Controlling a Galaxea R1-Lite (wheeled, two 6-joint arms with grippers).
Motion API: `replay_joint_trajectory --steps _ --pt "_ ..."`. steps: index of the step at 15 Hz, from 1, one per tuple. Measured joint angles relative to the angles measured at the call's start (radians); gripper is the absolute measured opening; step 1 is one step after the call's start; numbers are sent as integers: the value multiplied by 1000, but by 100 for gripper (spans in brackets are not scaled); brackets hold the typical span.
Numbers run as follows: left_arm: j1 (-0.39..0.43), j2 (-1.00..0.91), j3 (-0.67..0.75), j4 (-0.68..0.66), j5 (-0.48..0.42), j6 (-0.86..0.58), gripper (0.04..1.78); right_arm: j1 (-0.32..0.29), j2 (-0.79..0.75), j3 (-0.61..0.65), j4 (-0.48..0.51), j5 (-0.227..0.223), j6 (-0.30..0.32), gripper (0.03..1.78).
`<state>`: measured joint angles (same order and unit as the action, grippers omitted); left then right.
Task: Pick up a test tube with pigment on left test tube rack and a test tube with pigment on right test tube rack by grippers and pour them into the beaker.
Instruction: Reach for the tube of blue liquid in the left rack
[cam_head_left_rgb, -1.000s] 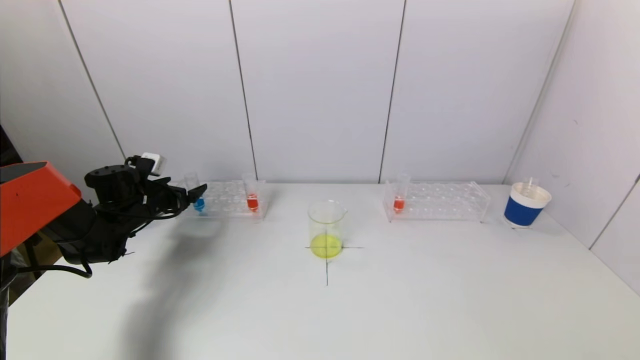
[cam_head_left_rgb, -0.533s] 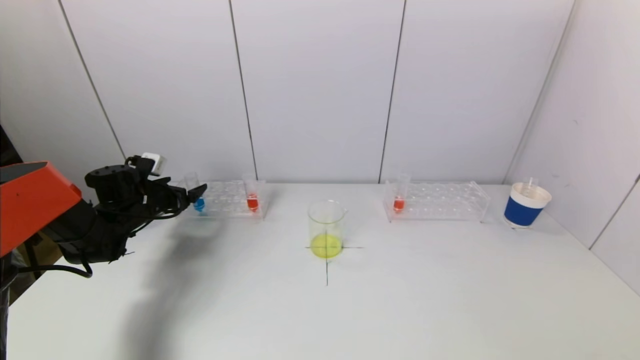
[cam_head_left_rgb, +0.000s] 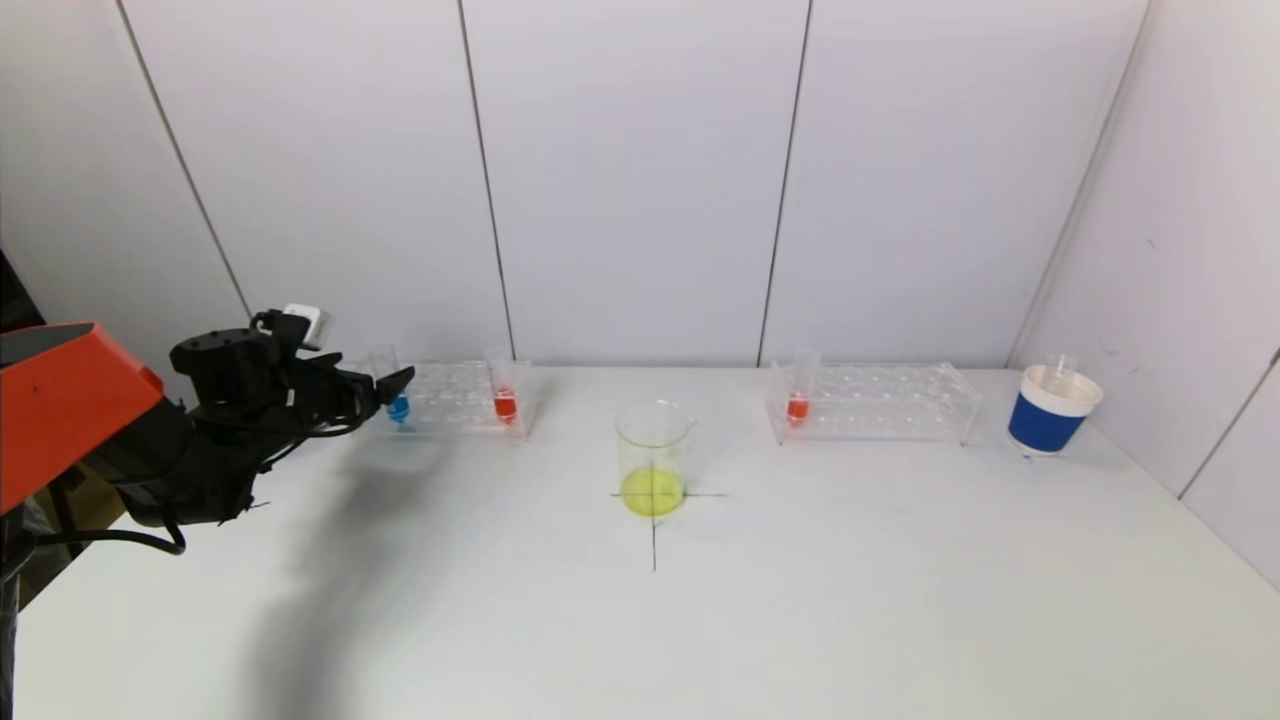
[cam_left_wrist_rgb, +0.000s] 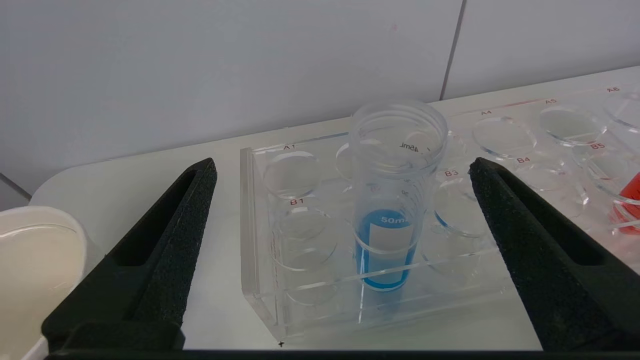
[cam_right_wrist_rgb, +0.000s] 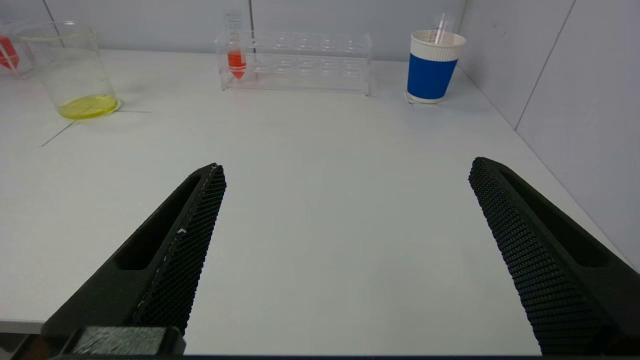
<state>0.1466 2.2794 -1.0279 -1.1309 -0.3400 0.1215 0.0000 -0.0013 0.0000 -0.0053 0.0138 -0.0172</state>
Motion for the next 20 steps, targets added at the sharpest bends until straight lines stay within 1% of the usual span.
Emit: replay_joint_trajectory --steps 8,20 --pt "-27 0 -7 1 1 0 176 0 0 0 0 0 0 177" --pt "-28 14 -35 7 4 -1 176 0 0 0 0 -1 0 177"
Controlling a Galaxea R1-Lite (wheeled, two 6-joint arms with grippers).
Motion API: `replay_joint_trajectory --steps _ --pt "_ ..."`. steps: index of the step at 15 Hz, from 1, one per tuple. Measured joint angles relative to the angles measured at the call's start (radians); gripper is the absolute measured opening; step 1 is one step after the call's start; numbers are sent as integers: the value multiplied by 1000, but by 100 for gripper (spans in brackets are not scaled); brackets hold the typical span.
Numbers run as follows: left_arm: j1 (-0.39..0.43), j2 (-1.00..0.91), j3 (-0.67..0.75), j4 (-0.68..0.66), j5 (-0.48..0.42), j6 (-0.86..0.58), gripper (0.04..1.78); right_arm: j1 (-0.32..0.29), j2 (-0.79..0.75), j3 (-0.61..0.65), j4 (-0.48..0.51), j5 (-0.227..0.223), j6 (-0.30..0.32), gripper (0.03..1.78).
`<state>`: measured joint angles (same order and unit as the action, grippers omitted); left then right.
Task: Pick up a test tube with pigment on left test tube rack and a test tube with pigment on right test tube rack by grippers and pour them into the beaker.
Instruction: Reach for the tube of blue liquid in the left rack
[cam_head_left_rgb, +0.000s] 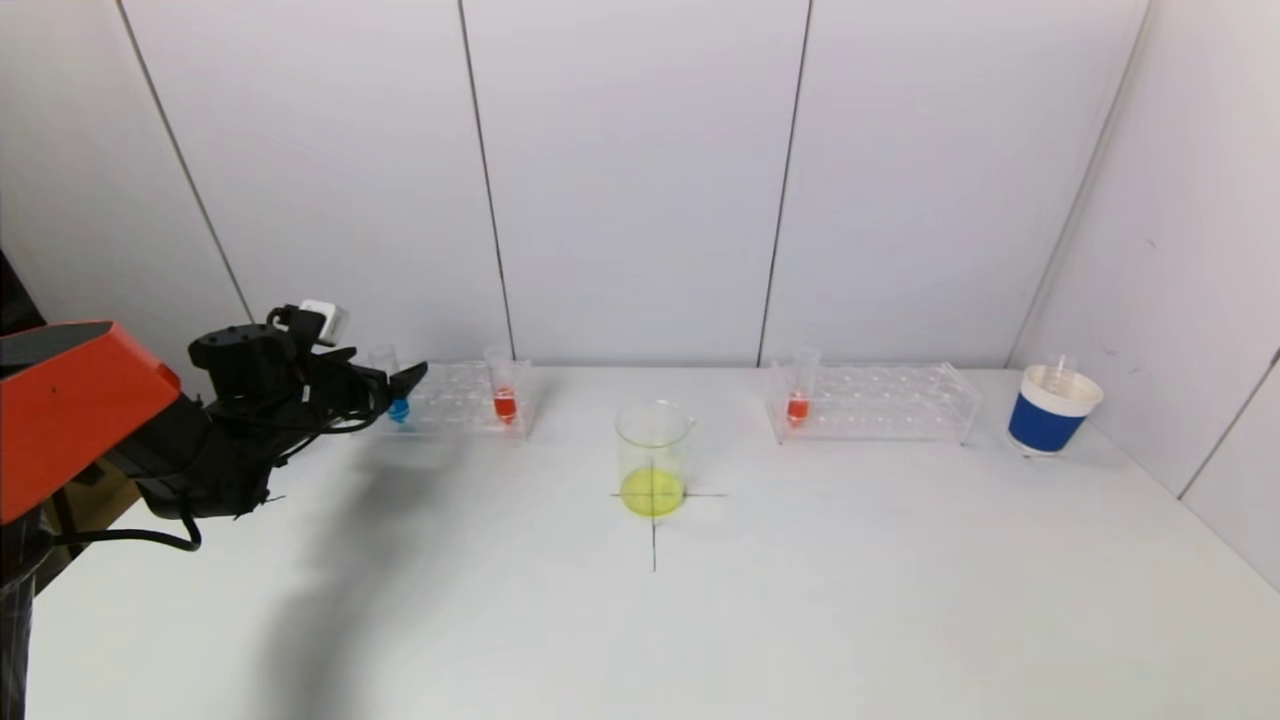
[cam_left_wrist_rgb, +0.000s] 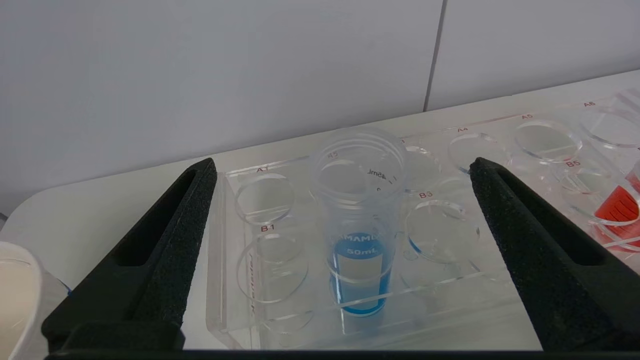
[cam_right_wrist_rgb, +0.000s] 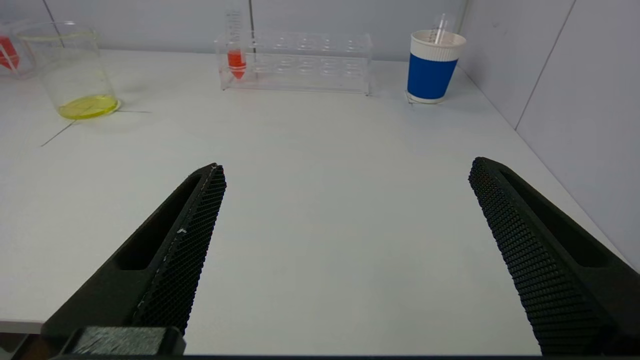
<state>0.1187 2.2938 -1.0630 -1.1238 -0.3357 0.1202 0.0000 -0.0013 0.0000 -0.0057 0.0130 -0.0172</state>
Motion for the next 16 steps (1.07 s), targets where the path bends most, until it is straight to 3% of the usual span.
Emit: replay_joint_trajectory --steps 5,7,10,14,16 --pt "0 3 -1 0 0 0 176 0 0 0 0 0 0 177" --pt "-1 6 -2 0 0 0 168 0 0 0 0 0 0 177" --pt "0 9 -2 -1 2 0 136 0 0 0 0 0 0 177" --pt "0 9 -2 -1 2 0 64 0 0 0 0 1 0 177" --pt "-1 10 -3 -1 1 0 46 0 0 0 0 0 0 177"
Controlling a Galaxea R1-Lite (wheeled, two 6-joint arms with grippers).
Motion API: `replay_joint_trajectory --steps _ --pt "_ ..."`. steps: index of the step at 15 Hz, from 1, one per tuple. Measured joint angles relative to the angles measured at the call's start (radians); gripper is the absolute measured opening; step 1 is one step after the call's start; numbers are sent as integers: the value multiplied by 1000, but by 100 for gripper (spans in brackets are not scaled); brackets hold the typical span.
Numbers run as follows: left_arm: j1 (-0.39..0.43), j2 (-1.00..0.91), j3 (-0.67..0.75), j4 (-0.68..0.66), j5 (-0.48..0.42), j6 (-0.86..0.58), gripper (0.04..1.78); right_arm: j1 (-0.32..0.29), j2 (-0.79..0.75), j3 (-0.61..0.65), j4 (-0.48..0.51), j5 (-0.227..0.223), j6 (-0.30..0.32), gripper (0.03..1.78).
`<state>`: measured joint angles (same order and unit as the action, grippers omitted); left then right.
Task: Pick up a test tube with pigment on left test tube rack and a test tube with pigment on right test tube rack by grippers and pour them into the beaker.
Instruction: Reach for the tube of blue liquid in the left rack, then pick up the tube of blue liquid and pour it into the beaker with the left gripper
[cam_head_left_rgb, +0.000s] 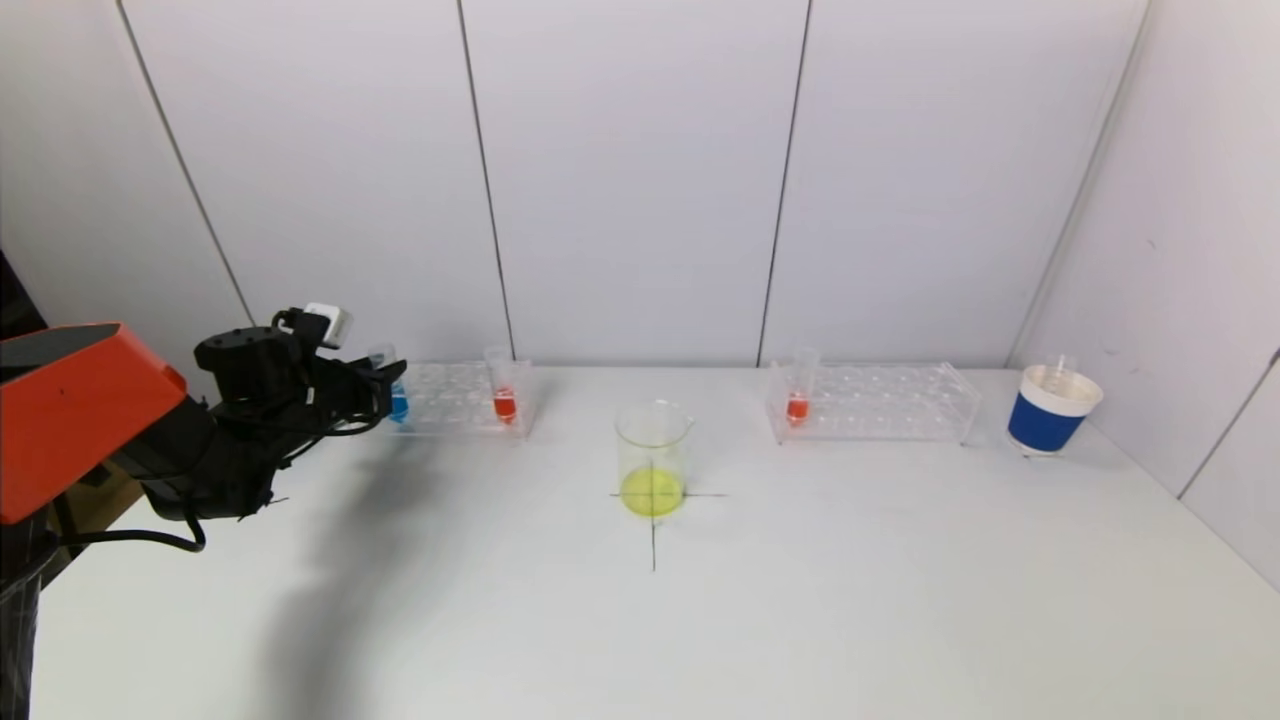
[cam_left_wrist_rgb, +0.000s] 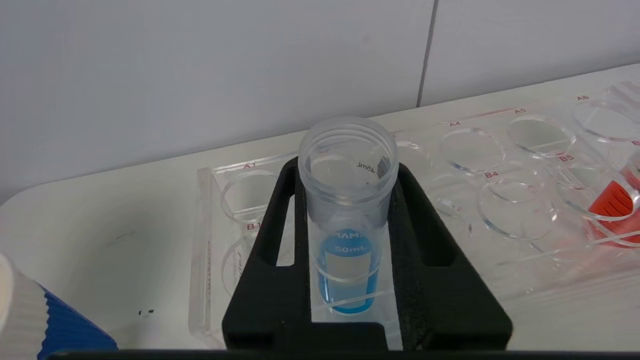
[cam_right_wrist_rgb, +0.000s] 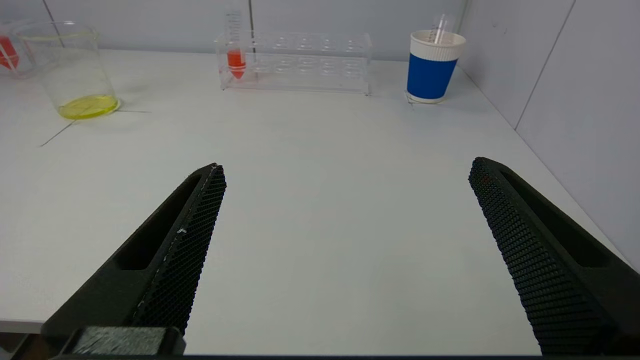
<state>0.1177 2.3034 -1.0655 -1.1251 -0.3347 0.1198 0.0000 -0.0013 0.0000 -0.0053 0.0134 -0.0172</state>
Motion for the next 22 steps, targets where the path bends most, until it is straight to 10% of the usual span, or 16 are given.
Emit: replay_joint_trajectory --steps 22 --pt "0 -18 -29 27 2 1 45 0 0 0 0 0 0 177"
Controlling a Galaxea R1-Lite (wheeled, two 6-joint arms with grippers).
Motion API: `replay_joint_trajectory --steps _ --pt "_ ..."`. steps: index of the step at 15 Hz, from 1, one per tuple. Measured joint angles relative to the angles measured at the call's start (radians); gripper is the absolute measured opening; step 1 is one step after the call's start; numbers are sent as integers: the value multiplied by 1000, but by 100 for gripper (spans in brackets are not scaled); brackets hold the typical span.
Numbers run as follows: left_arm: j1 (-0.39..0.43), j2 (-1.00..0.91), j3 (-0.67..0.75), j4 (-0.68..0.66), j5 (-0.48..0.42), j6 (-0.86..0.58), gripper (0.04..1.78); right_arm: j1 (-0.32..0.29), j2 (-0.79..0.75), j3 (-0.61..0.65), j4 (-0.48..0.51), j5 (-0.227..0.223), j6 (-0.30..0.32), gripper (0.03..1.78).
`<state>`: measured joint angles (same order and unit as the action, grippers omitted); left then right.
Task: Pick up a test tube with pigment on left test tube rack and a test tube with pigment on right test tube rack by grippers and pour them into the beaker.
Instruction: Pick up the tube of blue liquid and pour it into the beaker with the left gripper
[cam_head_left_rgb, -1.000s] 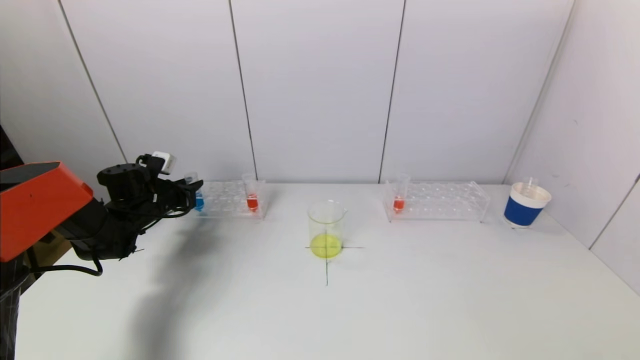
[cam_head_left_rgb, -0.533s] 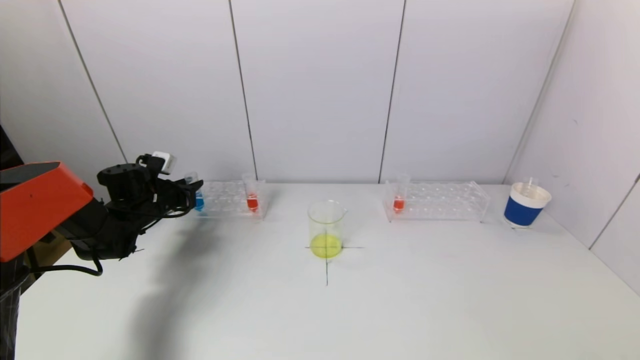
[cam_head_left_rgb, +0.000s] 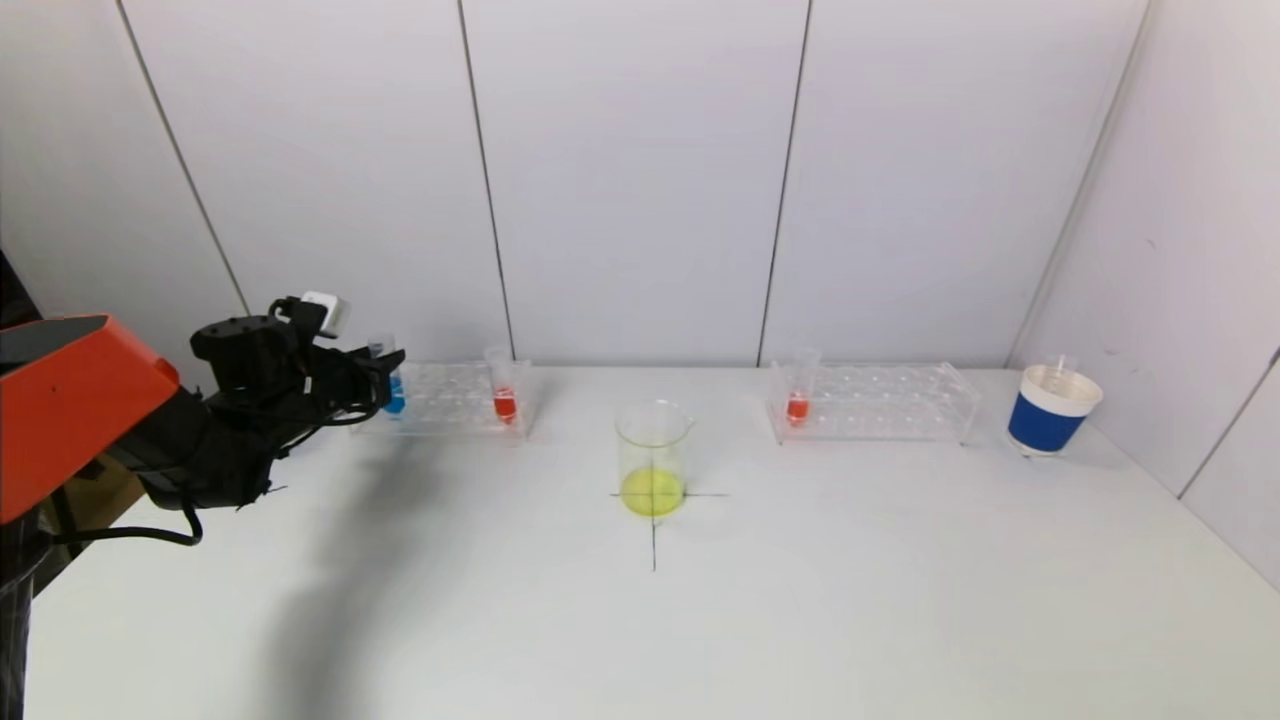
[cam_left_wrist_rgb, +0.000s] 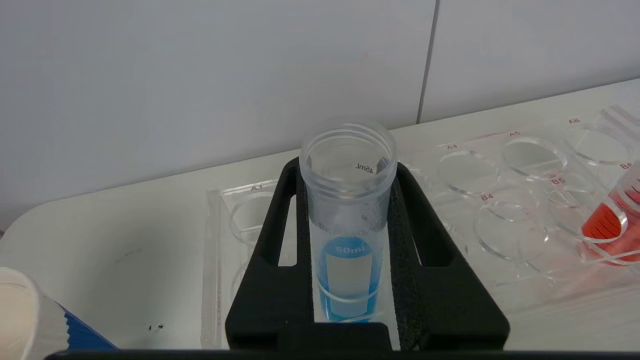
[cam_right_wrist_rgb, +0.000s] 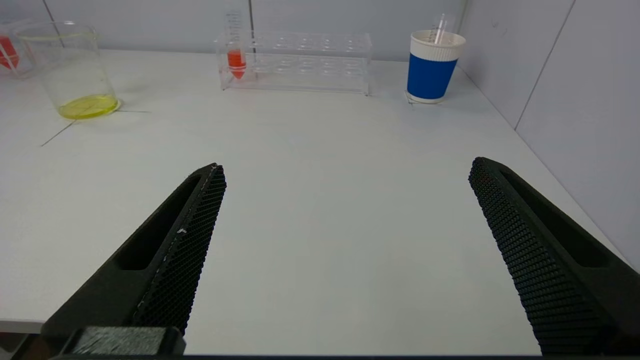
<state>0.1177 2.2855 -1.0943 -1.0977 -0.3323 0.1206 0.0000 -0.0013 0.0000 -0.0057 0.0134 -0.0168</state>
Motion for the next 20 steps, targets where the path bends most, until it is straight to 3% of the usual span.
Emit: replay_joint_trajectory --steps 20 --pt "-33 -139 -191 260 1 0 45 0 0 0 0 0 0 177"
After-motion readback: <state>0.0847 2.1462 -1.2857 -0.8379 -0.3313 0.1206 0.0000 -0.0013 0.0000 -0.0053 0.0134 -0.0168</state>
